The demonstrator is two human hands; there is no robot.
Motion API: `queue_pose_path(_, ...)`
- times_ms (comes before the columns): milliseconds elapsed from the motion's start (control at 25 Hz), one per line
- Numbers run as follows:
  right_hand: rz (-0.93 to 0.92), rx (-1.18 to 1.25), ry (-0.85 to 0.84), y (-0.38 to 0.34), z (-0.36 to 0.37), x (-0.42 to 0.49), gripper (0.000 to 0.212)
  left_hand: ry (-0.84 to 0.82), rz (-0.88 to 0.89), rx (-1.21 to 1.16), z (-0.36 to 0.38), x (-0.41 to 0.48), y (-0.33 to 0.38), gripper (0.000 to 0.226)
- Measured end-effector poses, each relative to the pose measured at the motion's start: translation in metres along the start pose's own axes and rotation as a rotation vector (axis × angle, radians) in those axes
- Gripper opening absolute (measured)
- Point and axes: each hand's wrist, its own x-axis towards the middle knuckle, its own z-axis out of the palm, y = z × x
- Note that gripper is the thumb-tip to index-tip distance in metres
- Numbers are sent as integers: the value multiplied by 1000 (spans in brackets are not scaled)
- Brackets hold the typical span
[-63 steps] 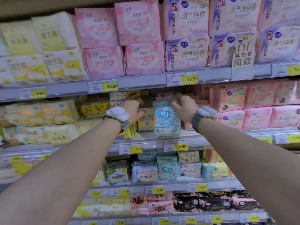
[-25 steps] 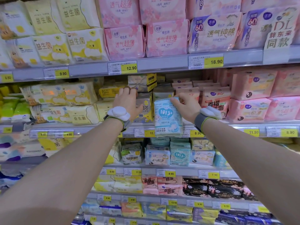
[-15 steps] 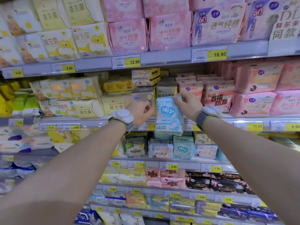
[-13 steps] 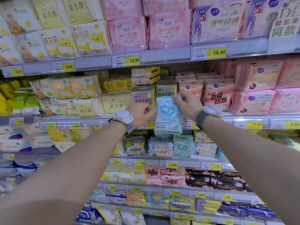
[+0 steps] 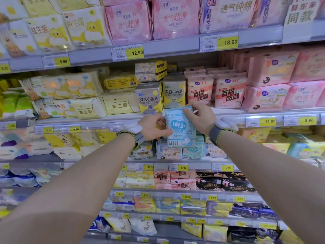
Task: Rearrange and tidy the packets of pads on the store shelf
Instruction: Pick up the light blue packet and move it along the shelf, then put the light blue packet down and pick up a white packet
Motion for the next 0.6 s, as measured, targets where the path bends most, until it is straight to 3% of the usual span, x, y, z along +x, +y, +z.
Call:
queue_pose_path(160,-21,7,10,8,6,-12,23,-94,56,-82,10,4,-2,58)
queue_pose_path(280,-25,21,-15,11,10,-17,21,-158,-18,-184,16,4,-4,73)
queue_pose_path(440,-27,-18,-61,16,17,-26,21,-283,-98,-230,22,3,-10,59)
queue_pose_path(600,-65,-63,-138,20,30,-36,23,-303,-167,-232,27,-3,-22,59)
